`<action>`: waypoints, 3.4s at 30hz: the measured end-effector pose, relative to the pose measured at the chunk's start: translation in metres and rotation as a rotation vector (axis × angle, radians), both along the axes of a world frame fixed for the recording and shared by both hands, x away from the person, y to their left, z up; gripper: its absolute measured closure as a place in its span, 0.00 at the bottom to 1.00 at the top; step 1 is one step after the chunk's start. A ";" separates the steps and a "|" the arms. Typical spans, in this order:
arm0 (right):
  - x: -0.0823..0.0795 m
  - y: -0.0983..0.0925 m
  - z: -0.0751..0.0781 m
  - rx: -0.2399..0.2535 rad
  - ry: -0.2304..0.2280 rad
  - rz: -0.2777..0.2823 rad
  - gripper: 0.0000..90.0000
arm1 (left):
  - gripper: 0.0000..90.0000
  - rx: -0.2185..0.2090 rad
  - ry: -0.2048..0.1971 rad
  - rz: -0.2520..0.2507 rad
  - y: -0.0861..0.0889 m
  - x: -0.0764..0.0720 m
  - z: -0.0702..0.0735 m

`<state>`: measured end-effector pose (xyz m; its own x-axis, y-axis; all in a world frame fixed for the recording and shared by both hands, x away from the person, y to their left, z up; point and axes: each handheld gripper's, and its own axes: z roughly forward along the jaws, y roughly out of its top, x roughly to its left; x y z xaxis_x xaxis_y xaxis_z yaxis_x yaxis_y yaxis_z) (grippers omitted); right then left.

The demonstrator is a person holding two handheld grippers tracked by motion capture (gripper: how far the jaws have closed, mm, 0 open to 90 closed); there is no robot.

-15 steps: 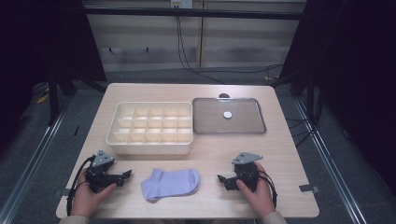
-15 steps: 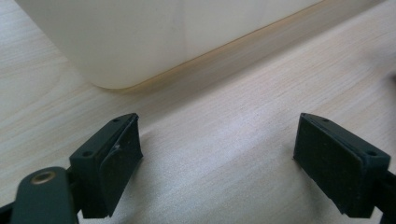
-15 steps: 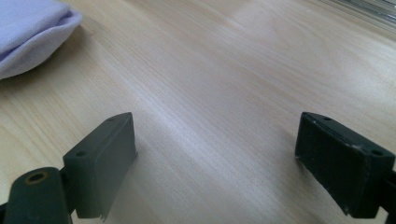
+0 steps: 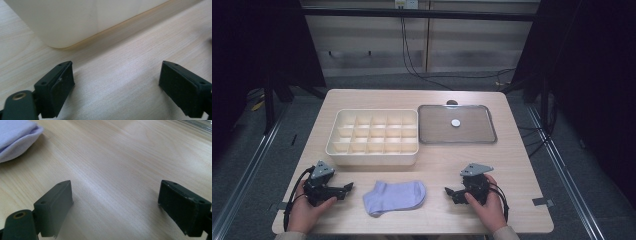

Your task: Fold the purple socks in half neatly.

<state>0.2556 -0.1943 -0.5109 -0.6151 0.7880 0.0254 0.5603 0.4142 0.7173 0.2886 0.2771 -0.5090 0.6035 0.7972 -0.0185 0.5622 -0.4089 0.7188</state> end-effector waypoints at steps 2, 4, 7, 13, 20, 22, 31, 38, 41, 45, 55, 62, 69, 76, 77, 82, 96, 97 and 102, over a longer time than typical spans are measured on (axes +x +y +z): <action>0.000 0.000 0.000 0.000 0.003 -0.003 0.13 | 0.09 0.011 0.006 -0.009 0.000 0.000 0.000; -0.001 0.000 0.000 0.001 0.000 -0.002 0.13 | 0.07 0.007 0.010 -0.005 -0.002 0.000 0.000; -0.001 0.000 0.000 -0.004 -0.004 -0.001 0.13 | 0.06 0.000 0.007 0.011 -0.005 0.000 -0.001; -0.011 -0.001 0.006 -0.023 -0.004 0.033 0.25 | 0.18 0.032 0.047 0.000 -0.009 -0.003 0.007; -0.015 0.010 0.015 0.011 -0.042 0.098 0.45 | 0.25 0.030 0.113 -0.011 -0.016 -0.008 0.014; -0.016 0.013 0.015 0.018 -0.030 0.125 0.53 | 0.26 0.027 0.116 -0.014 -0.018 -0.009 0.014; -0.016 0.028 0.018 0.034 -0.002 0.194 0.78 | 0.30 0.000 0.123 -0.018 -0.020 -0.014 0.024; -0.013 0.035 0.020 0.044 0.015 0.252 0.93 | 0.39 -0.030 0.163 -0.040 -0.026 -0.019 0.030; -0.013 0.038 0.020 0.049 0.026 0.275 0.97 | 0.44 -0.038 0.168 -0.050 -0.031 -0.022 0.033; -0.012 0.042 0.021 0.059 0.024 0.297 0.99 | 0.54 -0.042 0.187 -0.074 -0.038 -0.025 0.034; -0.014 0.048 0.020 0.065 0.026 0.326 1.00 | 0.62 -0.012 0.222 -0.148 -0.054 -0.027 0.032; -0.014 0.054 0.019 0.067 0.029 0.339 1.00 | 0.70 0.011 0.237 -0.163 -0.059 -0.027 0.030; -0.015 0.057 0.017 0.062 0.029 0.352 1.00 | 0.75 0.030 0.254 -0.184 -0.063 -0.026 0.028; -0.014 0.058 0.015 0.052 0.026 0.359 0.99 | 0.85 0.029 0.282 -0.202 -0.067 -0.027 0.028; -0.014 0.058 0.015 0.054 0.028 0.359 0.99 | 0.88 0.029 0.289 -0.201 -0.067 -0.027 0.028; -0.014 0.060 0.014 0.052 0.034 0.362 0.99 | 0.93 0.049 0.315 -0.205 -0.070 -0.026 0.030; -0.013 0.059 0.012 0.045 0.039 0.372 1.00 | 0.94 -0.013 0.355 -0.214 -0.072 -0.028 0.049; -0.013 0.059 0.012 0.046 0.034 0.377 1.00 | 0.94 -0.013 0.348 -0.220 -0.073 -0.028 0.052; -0.013 0.060 0.013 0.041 0.038 0.380 1.00 | 0.94 -0.012 0.346 -0.227 -0.072 -0.027 0.054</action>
